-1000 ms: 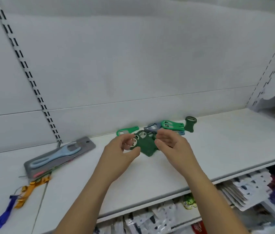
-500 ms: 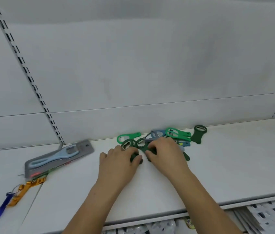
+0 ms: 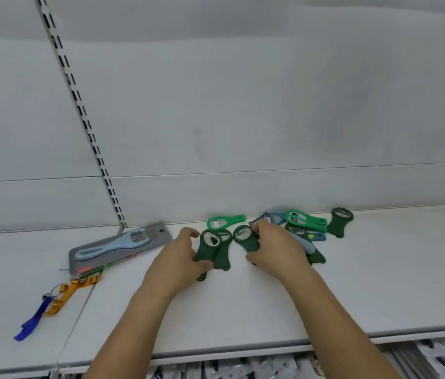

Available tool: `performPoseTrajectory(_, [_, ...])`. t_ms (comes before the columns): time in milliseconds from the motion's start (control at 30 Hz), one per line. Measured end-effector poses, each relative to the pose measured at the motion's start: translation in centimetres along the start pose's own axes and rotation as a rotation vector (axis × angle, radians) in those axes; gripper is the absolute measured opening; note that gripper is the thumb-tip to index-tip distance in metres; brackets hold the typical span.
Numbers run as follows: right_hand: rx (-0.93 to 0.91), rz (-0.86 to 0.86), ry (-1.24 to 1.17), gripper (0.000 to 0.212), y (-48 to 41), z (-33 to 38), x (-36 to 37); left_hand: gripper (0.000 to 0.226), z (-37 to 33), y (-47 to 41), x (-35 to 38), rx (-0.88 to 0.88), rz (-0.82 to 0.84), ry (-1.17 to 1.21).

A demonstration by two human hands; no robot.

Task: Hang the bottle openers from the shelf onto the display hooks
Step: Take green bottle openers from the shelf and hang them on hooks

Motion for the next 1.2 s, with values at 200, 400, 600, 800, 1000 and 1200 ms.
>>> performPoseTrajectory(200, [0.011, 0.137, -0.077, 0.024, 0.0, -0.8, 0.4, 0.005, 1.0, 1.0, -0.9, 0.057, -0.049, 0.179])
performPoseTrajectory(400, [-0.095, 0.11, -0.219, 0.028, 1.6, -0.6, -0.1, 0.006, 2.0, 3.1, -1.4, 0.094, -0.127, 0.522])
performPoseTrajectory(600, [-0.311, 0.347, -0.984, 0.012, 4.1, 2.9, 1.4, 0.025, 3.9, 7.3, -2.3, 0.132, -0.187, 0.872])
performPoseTrajectory(800, [-0.47, 0.559, -1.09, 0.019, 5.2, 10.2, 4.8, 0.022, 9.5, 13.5, -3.3, 0.094, -0.415, 0.98])
performPoseTrajectory(1000, [-0.616, 0.682, -1.059, 0.013, 7.0, 19.6, 9.9, 0.018, 16.6, 22.1, -4.7, -0.006, -0.634, 1.019])
performPoseTrajectory(1200, [-0.72, 0.76, -0.954, 0.018, 10.7, 30.6, 16.6, 0.024, 24.1, 32.1, -7.1, -0.059, -0.848, 1.053])
Point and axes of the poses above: each hand's wrist, its own y-axis away from the middle knuckle, its own x-axis out of the palm, z = x × y, the point moved 7 cm from there along -y, towards the middle knuckle, and after that the axes turned 15 degrees about z, right-handed, at the moved point
